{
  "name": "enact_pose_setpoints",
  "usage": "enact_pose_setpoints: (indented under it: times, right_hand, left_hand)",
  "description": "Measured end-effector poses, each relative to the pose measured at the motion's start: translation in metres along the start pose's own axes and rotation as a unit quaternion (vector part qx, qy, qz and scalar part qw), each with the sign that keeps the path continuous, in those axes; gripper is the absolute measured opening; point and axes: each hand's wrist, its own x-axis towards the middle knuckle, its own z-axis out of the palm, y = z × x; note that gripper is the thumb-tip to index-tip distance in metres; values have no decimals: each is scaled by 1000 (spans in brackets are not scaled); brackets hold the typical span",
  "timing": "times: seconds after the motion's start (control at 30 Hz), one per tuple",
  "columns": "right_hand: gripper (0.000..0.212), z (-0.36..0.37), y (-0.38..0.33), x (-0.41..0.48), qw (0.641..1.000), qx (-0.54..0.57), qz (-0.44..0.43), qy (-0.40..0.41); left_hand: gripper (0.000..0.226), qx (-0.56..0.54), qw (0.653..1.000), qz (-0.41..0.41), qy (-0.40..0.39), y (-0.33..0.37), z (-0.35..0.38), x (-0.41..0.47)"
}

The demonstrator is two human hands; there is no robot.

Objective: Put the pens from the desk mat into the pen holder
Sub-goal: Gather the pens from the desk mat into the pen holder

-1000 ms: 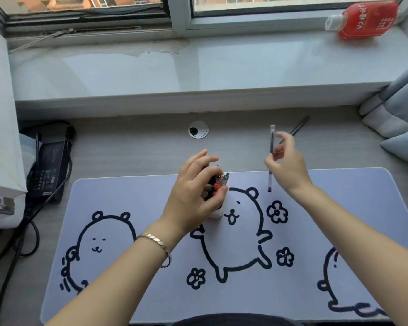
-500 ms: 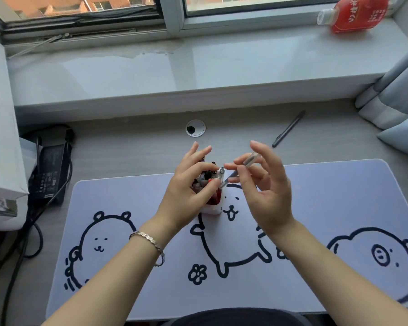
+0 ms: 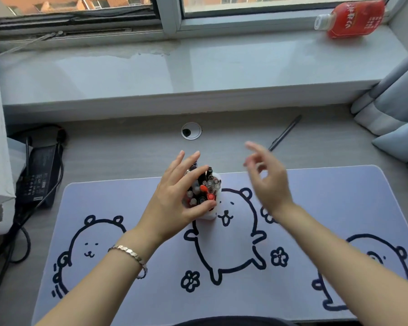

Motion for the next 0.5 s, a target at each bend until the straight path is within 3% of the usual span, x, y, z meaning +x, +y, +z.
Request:
enact_pose_setpoints:
  times: [0.07, 0.13, 0.27, 0.37, 0.5]
  right_hand:
    - [37, -12, 31, 36, 983, -97, 151, 30]
    - [45, -20, 59, 68, 946, -190, 261, -13]
    - [44, -16, 90, 103, 876, -310, 347, -127]
    - [31, -8, 96, 107, 875, -298, 370, -96]
    - [25, -18, 76, 84, 916, -158, 366, -42]
  left_hand:
    - [61, -30, 999, -17, -7, 1, 0, -1]
    - [59, -64, 997, -36, -14, 2, -1, -1]
    - [55, -83, 996, -43, -8, 6, 0, -1]
    - [54, -78, 996, -46, -6, 5, 1, 0]
    - [56, -89, 994, -55, -16, 4, 0, 0]
